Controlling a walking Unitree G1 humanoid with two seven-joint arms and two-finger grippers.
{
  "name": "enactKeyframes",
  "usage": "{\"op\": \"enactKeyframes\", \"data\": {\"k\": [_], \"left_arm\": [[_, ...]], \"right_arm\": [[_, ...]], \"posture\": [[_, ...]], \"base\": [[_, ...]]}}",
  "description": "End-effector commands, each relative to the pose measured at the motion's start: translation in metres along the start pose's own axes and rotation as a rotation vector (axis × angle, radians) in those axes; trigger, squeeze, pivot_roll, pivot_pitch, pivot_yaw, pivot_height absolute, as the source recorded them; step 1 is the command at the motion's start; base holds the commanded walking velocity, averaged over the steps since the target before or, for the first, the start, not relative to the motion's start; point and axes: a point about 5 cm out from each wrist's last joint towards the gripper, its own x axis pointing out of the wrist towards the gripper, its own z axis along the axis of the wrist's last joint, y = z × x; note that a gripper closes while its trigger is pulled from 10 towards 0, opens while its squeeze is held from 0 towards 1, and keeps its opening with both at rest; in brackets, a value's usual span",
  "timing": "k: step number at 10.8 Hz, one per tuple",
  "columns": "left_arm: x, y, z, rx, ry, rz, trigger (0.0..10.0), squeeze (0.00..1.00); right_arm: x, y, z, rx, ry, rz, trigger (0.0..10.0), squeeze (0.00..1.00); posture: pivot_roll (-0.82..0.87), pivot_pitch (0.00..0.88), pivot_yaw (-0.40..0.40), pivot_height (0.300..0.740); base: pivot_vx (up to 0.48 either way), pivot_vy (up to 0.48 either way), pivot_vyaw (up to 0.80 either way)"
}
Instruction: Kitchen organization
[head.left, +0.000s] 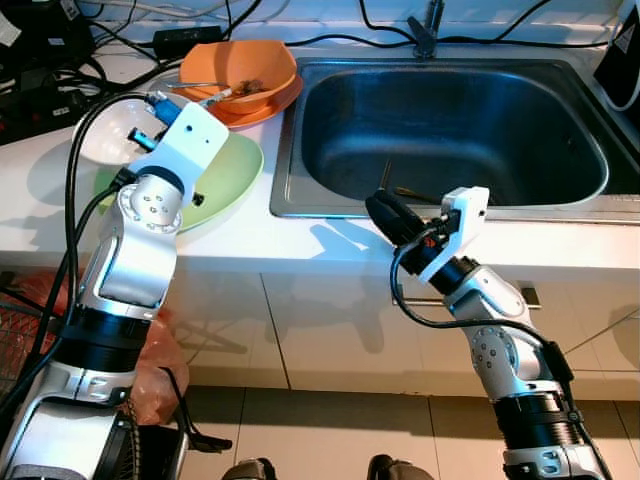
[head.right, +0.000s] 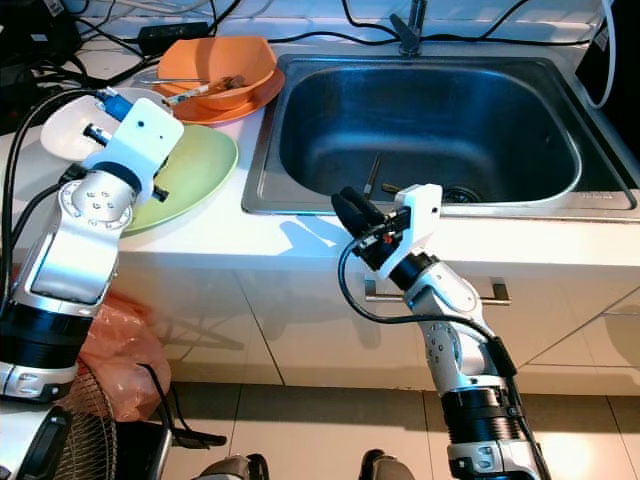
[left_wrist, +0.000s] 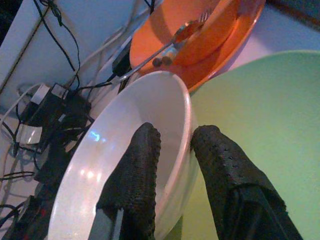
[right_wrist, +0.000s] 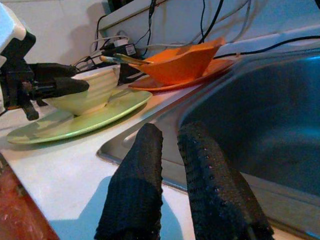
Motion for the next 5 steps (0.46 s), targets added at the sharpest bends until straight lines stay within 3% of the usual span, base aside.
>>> {"op": "enactKeyframes", "data": {"k": [1,5], "left_arm": [[0.001,0.003,-0.003,0.021,0.015,0.014,10.0,0.0],[0.011,0.008,-0.002,0.029,0.022,0.029,10.0,0.0]], "right_arm": [[-0.003,-0.001,-0.01,0.02,0.046,-0.009,10.0,0.0],[-0.003,0.0,-0.01,0.022,0.049,-0.01,10.0,0.0]], "posture": [[0.04,0.159,0.029,0.74],[0.04,0.16,0.03,0.74]], "base": [[0.0,0.0,0.0],[0.0,0.0,0.0]]}}
